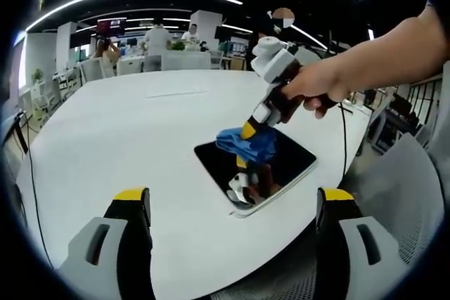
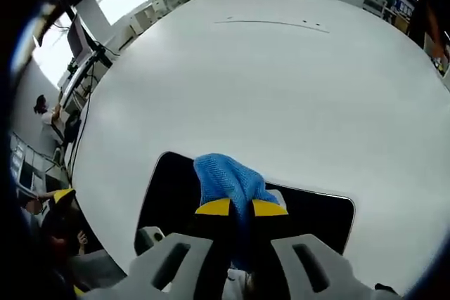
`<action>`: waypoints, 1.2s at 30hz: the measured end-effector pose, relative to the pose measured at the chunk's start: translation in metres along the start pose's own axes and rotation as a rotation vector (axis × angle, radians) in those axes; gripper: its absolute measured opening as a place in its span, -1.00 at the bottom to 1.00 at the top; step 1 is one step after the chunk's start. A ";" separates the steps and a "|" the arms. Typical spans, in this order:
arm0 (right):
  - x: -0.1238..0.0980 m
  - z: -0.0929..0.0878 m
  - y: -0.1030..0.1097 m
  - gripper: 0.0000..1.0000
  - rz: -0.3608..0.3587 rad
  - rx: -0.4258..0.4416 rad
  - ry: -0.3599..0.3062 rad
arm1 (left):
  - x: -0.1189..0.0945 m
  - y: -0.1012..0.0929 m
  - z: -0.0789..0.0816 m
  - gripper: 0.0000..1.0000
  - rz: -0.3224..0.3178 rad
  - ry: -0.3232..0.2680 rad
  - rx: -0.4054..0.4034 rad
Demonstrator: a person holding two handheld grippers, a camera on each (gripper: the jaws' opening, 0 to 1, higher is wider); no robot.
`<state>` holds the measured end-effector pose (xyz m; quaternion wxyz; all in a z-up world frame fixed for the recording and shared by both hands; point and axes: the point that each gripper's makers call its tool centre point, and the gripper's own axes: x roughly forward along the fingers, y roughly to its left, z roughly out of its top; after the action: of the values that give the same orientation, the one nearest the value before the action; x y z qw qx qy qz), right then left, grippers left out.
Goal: Wipe the mirror surface with the cleaning cloth until all visible marks leave the cleaned area.
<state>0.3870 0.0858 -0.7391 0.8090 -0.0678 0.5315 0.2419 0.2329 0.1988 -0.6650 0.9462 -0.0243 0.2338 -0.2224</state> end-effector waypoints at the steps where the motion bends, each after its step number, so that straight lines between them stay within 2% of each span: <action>1: 0.001 0.000 -0.001 -0.93 0.000 -0.001 -0.001 | 0.000 0.000 0.000 0.93 -0.001 0.001 -0.001; 15: -0.008 -0.006 -0.010 -0.93 -0.001 0.010 -0.002 | 0.000 0.000 -0.001 0.94 -0.004 0.003 -0.009; 28: -0.013 -0.011 -0.032 -0.93 -0.022 0.030 -0.004 | 0.000 -0.001 -0.002 0.94 -0.012 0.009 0.000; 36: -0.017 -0.013 -0.037 -0.93 -0.029 0.043 0.000 | 0.001 -0.001 -0.001 0.95 -0.014 0.006 -0.002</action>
<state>0.3878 0.0429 -0.7353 0.8136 -0.0582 0.5356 0.2189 0.2323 0.1972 -0.6661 0.9438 -0.0262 0.2369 -0.2289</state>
